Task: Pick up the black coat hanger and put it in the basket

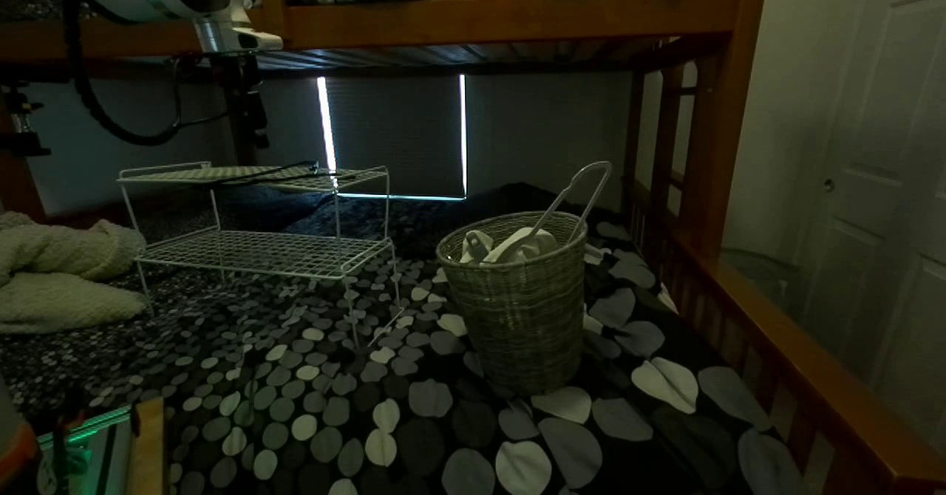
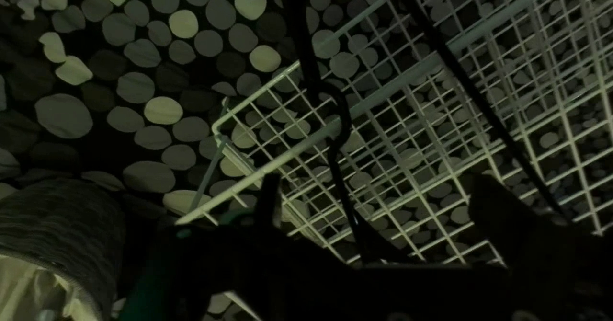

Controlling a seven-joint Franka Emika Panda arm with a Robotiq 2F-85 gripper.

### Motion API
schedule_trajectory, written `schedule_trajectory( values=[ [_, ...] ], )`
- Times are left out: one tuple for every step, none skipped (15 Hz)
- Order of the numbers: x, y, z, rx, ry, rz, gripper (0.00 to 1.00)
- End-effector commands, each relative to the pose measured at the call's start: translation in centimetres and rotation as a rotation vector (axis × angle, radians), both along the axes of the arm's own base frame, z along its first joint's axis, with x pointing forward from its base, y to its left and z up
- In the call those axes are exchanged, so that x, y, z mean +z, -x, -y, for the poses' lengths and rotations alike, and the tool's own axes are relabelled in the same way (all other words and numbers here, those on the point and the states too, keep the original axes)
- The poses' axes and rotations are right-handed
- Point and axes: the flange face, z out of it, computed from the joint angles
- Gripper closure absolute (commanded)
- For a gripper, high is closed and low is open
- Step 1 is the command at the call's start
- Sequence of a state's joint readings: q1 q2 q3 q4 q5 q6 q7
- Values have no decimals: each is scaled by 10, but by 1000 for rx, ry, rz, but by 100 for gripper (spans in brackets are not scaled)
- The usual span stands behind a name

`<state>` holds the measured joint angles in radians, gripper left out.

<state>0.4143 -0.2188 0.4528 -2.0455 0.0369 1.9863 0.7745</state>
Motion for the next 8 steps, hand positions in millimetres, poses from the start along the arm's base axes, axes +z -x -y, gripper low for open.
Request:
schedule_trajectory(
  values=[
    [2,-6,19,120,-65,-21,0],
    [1,-9,23,132,-73,-22,0],
    [-2,-13,27,139,-81,-24,0],
    [-5,-17,31,143,-96,-26,0],
    [-10,-20,36,115,-91,-26,0],
    [-14,-22,39,97,-95,-33,0],
    [-19,-25,42,68,-74,-40,0],
    [-25,-25,45,49,-57,-46,0]
  ],
)
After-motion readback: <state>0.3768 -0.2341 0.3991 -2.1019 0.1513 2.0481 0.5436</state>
